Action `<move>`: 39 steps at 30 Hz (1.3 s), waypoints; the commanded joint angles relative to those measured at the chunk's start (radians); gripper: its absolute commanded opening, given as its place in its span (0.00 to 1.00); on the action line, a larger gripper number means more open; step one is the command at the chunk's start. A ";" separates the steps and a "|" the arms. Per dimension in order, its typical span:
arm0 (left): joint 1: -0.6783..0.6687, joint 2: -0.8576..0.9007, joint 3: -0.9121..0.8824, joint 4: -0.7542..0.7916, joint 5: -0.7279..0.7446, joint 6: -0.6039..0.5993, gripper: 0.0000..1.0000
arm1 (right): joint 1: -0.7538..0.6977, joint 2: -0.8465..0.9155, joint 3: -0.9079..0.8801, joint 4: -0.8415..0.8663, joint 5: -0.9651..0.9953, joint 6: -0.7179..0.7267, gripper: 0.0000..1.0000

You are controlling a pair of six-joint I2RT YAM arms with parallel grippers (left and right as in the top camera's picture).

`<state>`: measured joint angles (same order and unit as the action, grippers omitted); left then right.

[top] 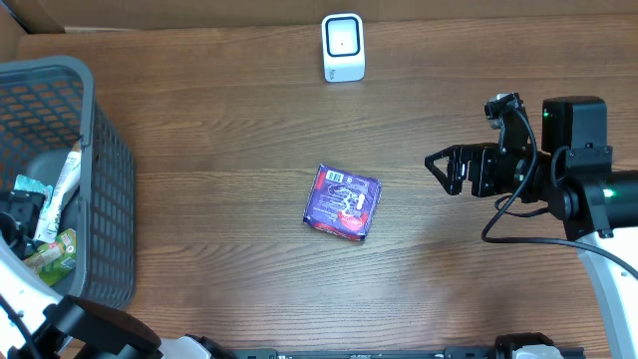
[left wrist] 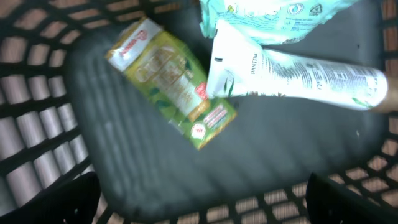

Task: Scan the item barcode
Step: 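Reach the left gripper back into the basket for the green juice box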

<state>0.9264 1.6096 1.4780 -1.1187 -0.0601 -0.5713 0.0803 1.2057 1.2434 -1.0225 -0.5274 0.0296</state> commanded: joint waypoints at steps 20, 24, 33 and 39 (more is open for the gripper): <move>0.004 0.302 -0.122 0.175 -0.108 -0.099 0.99 | 0.004 -0.003 0.024 0.003 -0.006 -0.003 1.00; 0.002 0.346 -0.122 0.198 -0.108 -0.106 1.00 | 0.004 -0.003 0.024 0.002 -0.006 0.001 1.00; 0.002 0.365 -0.122 0.201 -0.103 -0.105 0.58 | 0.004 -0.003 0.024 0.002 -0.006 0.001 1.00; 0.002 0.365 -0.120 0.183 -0.065 -0.089 0.04 | 0.004 -0.003 0.024 0.003 -0.005 0.000 1.00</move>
<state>0.9234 1.9511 1.3693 -0.9260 -0.1349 -0.6750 0.0803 1.2053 1.2434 -1.0222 -0.5266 0.0303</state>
